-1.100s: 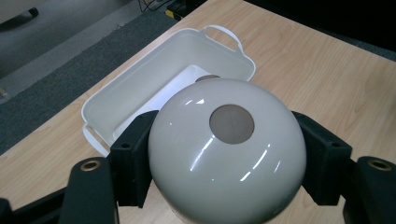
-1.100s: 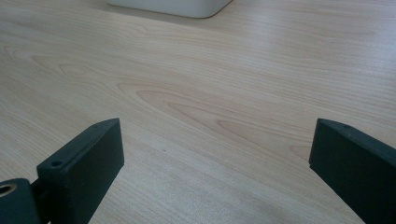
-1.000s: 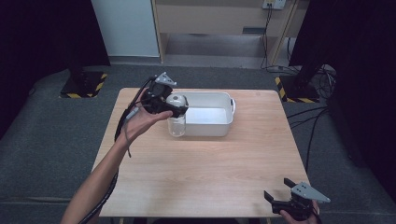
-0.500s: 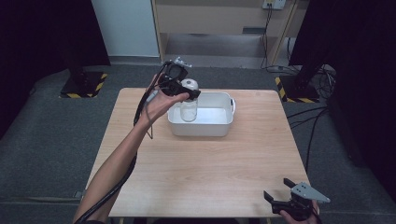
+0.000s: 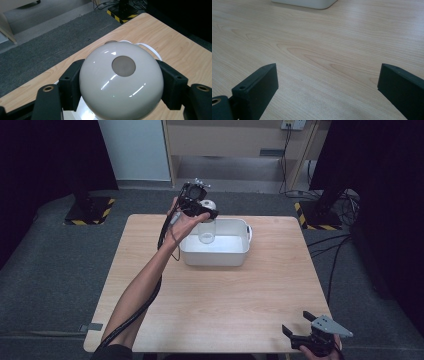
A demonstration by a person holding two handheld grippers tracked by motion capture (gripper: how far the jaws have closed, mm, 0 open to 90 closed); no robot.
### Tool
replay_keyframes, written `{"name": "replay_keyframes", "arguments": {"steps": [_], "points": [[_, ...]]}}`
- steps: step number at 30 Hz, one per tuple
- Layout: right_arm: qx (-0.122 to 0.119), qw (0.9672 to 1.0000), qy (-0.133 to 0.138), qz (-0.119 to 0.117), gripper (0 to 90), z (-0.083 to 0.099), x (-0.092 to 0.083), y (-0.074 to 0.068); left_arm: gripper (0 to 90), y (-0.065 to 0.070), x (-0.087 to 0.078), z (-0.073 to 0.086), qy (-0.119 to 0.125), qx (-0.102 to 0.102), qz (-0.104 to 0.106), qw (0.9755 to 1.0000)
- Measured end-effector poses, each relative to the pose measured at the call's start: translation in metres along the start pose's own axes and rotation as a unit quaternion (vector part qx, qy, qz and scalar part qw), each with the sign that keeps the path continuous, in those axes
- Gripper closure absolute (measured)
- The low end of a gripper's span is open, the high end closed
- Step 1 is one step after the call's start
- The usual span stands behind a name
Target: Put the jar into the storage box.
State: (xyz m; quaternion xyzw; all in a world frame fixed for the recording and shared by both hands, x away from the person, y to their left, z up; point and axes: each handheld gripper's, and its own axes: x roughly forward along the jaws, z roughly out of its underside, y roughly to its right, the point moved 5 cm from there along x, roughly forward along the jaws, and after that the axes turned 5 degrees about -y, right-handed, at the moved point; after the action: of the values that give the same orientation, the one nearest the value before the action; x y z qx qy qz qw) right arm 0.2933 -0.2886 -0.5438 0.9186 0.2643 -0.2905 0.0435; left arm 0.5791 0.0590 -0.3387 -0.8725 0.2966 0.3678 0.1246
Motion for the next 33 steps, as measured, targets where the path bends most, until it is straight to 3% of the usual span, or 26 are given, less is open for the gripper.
{"name": "replay_keyframes", "arguments": {"steps": [9, 23, 33], "points": [[0.0, 1.0, 0.0, -0.001, 3.2, 0.0, 0.0, 0.0, 30.0, -0.012, 0.027, 0.008, 0.002, -0.019, -0.018, 0.9997], [0.0, 1.0, 0.002, -0.001, 3.2, 0.0, 0.0, 0.0, 30.0, -0.013, 0.067, 0.026, -0.012, -0.031, -0.025, 0.9991], [0.0, 1.0, 0.002, -0.002, 3.2, 0.0, -0.001, 0.001, 30.0, -0.018, 0.082, 0.04, -0.025, -0.045, -0.032, 0.9981]]}}
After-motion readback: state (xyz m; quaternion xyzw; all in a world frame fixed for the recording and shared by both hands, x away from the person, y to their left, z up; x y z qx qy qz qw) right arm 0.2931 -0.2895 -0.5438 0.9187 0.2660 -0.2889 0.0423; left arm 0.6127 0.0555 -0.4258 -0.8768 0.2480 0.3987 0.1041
